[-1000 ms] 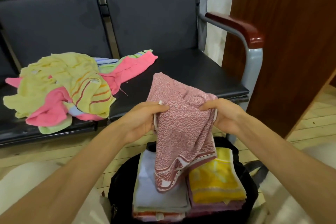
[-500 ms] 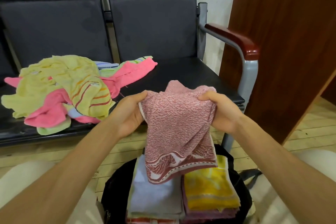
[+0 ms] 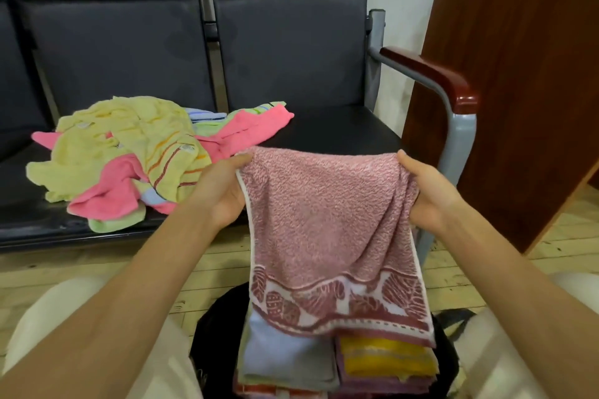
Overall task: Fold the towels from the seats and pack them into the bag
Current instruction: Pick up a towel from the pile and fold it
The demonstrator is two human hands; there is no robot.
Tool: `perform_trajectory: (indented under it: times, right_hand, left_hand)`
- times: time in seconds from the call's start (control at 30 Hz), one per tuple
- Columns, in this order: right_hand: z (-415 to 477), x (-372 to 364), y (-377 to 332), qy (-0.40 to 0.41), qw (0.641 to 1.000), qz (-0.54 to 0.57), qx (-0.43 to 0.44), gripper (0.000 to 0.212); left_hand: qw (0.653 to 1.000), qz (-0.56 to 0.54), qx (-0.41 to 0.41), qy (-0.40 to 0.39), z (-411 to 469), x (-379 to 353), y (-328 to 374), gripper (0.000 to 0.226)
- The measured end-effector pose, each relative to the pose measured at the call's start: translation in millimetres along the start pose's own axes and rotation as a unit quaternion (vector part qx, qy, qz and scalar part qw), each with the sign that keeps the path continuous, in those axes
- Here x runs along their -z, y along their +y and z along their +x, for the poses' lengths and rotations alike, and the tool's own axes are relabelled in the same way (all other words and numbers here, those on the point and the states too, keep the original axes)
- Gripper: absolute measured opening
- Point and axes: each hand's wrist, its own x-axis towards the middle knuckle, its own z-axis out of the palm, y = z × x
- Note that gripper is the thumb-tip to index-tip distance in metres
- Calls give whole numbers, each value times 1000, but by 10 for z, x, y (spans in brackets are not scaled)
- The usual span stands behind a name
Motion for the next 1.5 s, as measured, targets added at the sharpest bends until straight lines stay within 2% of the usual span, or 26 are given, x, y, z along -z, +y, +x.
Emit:
perform_trajectory:
  times: [0.13, 0.33, 0.43, 0.53, 0.6, 0.7, 0.77, 0.83, 0.87, 0.93, 1.0, 1.07, 1.17, 1.3, 1.4, 1.5]
  right_hand:
    - [24, 23, -115, 12, 997, 51, 52, 29]
    - [-2, 67, -166, 135, 982, 55, 117, 13]
    - [-27, 46, -228, 135, 977, 10, 165, 11]
    - [-12, 59, -222, 162, 970, -23, 177, 10]
    - [14, 95, -201, 186, 967, -16, 174, 10]
    - [57, 134, -188, 187, 966, -2, 177, 16]
    - [102, 172, -178, 191, 962, -19, 192, 17]
    - [177, 228, -150, 205, 954, -60, 211, 10]
    - [213, 254, -131, 214, 949, -82, 218, 13]
    - [271, 301, -94, 237, 939, -102, 226, 23]
    - [297, 289, -118, 251, 926, -130, 248, 17]
    - [302, 218, -223, 249, 910, -173, 283, 13]
    - [274, 47, -512, 239, 898, -190, 318, 19]
    - [186, -168, -963, 228, 873, -220, 371, 21]
    - [112, -298, -1200, 228, 857, -243, 394, 23]
    - [64, -348, -1305, 237, 849, -250, 400, 23]
  left_hand:
    - [996, 21, -85, -12, 30, 20, 88, 20]
    - [982, 72, -133, 117, 97, 167, 157, 25]
    - [963, 147, -171, 147, 136, 196, 185, 24]
    - [955, 192, -175, 141, 181, 212, 175, 26]
    - [937, 252, -193, 145, 195, 219, 154, 27]
    - [889, 353, -248, 156, 196, 257, 123, 31]
    - [874, 372, -263, 168, 218, 294, 119, 29]
    - [880, 352, -262, 181, 222, 279, 105, 18]
    - [887, 332, -258, 190, 214, 256, 90, 15]
    - [899, 297, -251, 200, 189, 212, 74, 27]
    - [912, 275, -235, 194, 177, 164, 125, 28]
    - [926, 263, -210, 170, 171, 87, 251, 24]
    - [949, 223, -194, 111, 124, -41, 569, 15]
    - [903, 321, -266, 102, 54, -97, 1032, 26]
    - [866, 379, -304, 116, -19, -120, 1255, 22]
    - [850, 396, -322, 130, -70, -151, 1386, 15]
